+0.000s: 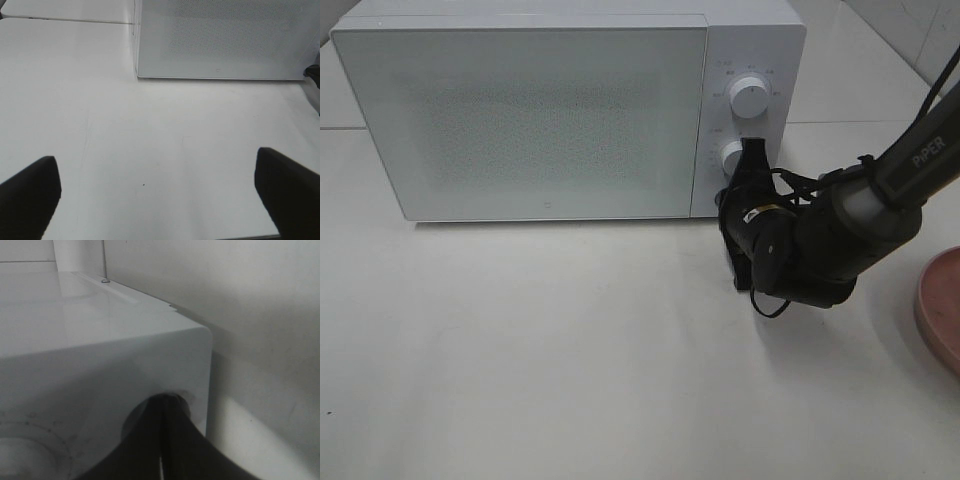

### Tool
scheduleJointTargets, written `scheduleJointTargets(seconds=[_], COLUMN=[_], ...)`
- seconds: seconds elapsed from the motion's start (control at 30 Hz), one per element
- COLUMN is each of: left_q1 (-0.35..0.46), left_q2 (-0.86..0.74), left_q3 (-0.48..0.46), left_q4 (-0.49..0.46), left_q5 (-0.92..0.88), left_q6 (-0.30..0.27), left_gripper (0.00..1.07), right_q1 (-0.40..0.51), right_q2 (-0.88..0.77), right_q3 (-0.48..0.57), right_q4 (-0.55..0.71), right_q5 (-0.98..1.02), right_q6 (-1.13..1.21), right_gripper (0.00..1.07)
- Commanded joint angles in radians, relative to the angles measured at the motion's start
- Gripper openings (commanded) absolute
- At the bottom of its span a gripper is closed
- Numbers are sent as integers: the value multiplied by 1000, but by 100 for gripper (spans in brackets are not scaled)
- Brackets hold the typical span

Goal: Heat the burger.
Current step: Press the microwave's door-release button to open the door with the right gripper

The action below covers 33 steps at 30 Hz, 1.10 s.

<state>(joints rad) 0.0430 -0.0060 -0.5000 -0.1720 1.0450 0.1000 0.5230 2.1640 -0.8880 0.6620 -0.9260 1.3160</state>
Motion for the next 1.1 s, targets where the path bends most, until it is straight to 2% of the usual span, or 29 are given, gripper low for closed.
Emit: scheduleJointTargets(seconds=[0.03,0.27,0.7,1.1], left_q1=[-3,-3,-3,-3], left_q2=[-24,-24,-24,-24], left_q3=[5,5,5,5], left_q4=[-8,-8,-8,-8], left_q5=[-10,-10,-10,-10], left_q6=[-1,-1,-1,-1], left_gripper=[98,98,98,98], right_q1=[-30,-33,-30,7], right_q2=[-8,5,4,-40], right_q3=[-71,-127,-124,-28], right_q4=[-30,-28,-32,-27], right_q5=[-205,-224,-182,-63], right_q6=[-21,-30,-33,19], right_gripper=[0,0,0,0])
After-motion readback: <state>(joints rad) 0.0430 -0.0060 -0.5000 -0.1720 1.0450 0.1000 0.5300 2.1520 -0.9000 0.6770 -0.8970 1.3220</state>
